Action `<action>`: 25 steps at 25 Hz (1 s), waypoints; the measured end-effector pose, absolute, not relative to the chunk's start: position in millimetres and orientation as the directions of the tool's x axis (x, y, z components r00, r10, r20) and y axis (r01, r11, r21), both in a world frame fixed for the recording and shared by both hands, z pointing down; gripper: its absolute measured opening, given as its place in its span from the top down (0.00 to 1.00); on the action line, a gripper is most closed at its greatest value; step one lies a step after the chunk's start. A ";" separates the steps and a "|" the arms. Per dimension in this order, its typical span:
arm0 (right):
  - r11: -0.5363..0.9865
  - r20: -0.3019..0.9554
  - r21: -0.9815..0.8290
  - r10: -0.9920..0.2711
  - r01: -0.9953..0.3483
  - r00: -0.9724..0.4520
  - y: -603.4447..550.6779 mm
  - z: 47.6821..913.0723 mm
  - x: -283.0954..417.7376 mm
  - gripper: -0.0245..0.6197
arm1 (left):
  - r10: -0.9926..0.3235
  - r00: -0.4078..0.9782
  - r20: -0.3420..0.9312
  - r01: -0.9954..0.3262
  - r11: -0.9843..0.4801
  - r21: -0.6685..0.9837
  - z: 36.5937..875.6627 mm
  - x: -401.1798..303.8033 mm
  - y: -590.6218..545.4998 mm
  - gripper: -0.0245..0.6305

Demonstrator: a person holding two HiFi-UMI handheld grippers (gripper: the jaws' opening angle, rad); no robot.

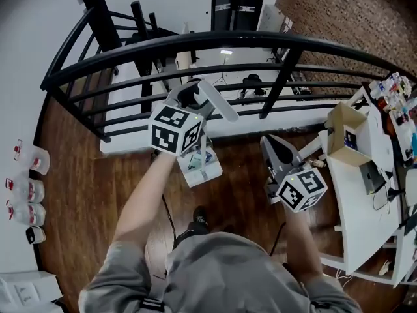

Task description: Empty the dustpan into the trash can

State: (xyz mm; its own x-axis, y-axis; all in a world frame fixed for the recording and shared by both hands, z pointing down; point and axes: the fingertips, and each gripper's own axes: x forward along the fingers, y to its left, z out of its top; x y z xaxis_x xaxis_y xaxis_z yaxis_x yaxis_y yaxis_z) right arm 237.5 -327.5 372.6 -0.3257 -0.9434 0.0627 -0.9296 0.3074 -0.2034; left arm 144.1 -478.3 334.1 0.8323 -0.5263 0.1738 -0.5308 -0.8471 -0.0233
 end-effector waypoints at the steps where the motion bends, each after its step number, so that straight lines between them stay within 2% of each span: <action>1: 0.305 0.063 -0.200 -0.944 -0.931 -0.323 -334.2 371.6 236.6 0.96 | -0.525 0.834 0.173 -0.530 -0.848 -0.016 333.2 143.7 -486.3 0.63; 14: 0.249 0.090 -0.195 -0.959 -0.949 -0.271 -409.0 374.8 226.3 0.96 | -0.505 0.849 0.155 -0.520 -0.850 0.079 327.4 154.4 -598.1 0.63; 19: 0.261 0.111 -0.213 -0.951 -0.942 -0.289 -450.9 388.5 239.8 0.96 | -0.528 0.835 0.158 -0.547 -0.829 0.117 330.8 165.5 -655.4 0.63; 25: 0.329 0.081 -0.228 -0.931 -0.916 -0.355 -530.2 394.0 266.6 0.96 | -0.552 0.813 0.184 -0.579 -0.799 0.159 341.5 185.7 -722.7 0.63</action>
State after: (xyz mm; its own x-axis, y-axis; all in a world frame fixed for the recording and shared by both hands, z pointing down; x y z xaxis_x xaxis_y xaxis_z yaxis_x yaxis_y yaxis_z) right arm 266.6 -530.2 394.0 -0.3548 -0.9314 0.0813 -0.9164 0.3292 -0.2278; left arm 185.7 -722.7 341.5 0.8130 -0.5524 0.1840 -0.5792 -0.7995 0.1591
